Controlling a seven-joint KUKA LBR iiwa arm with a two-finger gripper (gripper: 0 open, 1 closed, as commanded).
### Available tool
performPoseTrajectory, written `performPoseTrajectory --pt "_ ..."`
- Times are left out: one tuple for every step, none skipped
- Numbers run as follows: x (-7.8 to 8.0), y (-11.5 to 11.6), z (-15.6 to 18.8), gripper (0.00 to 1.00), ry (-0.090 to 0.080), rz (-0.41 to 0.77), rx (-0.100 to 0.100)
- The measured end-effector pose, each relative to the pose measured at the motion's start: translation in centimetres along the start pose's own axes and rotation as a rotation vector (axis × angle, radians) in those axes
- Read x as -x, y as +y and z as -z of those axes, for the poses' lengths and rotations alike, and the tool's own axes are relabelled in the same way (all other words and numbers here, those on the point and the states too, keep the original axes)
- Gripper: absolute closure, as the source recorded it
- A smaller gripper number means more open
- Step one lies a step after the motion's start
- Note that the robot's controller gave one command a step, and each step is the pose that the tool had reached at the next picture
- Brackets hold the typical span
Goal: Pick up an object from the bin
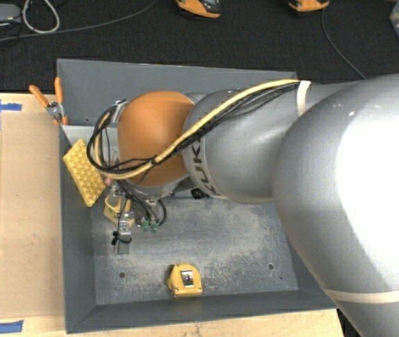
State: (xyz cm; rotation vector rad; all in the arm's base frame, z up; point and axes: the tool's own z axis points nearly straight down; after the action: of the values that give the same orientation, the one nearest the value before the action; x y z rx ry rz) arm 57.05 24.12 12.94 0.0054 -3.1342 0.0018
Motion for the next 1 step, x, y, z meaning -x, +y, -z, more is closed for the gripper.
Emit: performPoseTrajectory --pt "0.17 -0.14 0.48 0.00 -0.006 -0.005 0.001"
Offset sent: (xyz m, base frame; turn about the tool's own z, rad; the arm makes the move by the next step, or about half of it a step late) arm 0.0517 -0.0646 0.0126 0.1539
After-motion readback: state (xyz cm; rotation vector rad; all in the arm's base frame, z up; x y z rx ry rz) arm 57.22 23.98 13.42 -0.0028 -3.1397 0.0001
